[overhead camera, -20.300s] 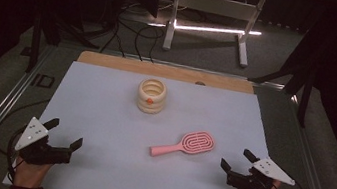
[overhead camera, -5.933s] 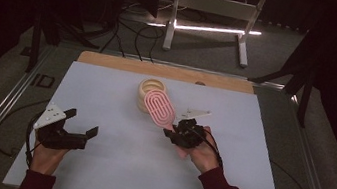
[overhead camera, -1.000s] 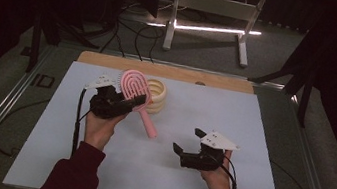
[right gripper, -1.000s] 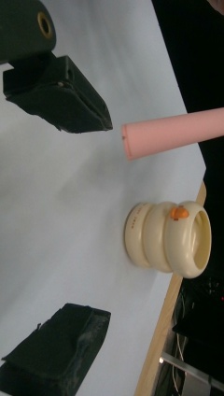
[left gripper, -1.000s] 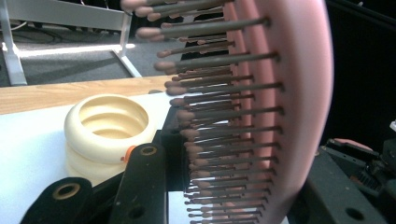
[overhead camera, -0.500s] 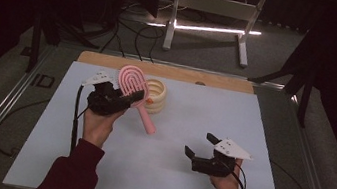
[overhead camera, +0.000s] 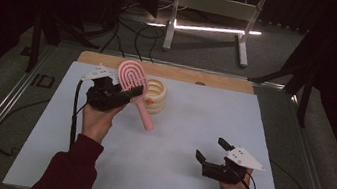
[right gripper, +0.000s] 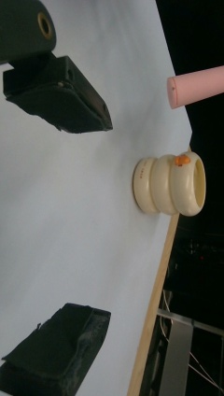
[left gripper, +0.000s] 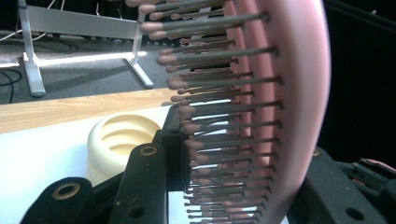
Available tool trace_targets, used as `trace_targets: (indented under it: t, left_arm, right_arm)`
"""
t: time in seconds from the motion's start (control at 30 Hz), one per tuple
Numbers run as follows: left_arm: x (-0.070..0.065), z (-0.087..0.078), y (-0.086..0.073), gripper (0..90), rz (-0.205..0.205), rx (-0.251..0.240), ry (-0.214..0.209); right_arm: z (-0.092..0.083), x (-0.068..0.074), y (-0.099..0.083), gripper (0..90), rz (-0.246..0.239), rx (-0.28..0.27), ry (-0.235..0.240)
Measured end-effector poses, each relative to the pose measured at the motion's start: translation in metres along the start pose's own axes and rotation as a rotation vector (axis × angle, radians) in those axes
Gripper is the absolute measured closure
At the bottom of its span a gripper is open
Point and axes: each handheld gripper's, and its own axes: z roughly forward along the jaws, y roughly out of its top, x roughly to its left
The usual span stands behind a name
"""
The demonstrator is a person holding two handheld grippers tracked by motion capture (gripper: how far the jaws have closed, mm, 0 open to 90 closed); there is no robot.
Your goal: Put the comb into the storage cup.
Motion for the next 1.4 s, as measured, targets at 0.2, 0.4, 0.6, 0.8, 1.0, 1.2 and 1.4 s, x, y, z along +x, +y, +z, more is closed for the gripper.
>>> trace_targets:
  t: [0.2, 0.4, 0.6, 0.8, 1.0, 1.2, 1.4]
  left_arm:
    - [0.001, 0.0, 0.007, 64.1, -0.02, -0.029, -0.006]
    - [0.0, 0.0, 0.017, 64.3, -0.011, -0.05, 0.003]
    - [0.002, 0.004, 0.026, 64.4, -0.014, -0.072, 0.015]
    - [0.004, 0.006, 0.032, 64.4, -0.01, -0.077, 0.04]
    - [0.008, 0.008, 0.036, 64.4, -0.012, -0.077, 0.065]
    - [0.011, 0.01, 0.041, 64.4, -0.016, -0.085, 0.077]
    - [0.013, 0.015, 0.046, 64.4, 0.0, -0.082, 0.101]
  right_arm:
    - [-0.01, -0.003, -0.005, 8.7, 0.028, -0.034, -0.038]
    - [-0.011, -0.009, -0.008, 8.7, 0.056, -0.043, -0.065]
    - [-0.01, -0.012, -0.011, 8.7, 0.066, -0.045, -0.073]
    - [-0.01, -0.018, -0.014, 8.7, 0.089, -0.046, -0.096]
    - [-0.01, -0.02, -0.014, 8.7, 0.093, -0.045, -0.1]
    - [-0.011, -0.021, -0.014, 8.7, 0.096, -0.052, -0.104]
    - [-0.011, -0.023, -0.015, 8.8, 0.1, -0.048, -0.11]
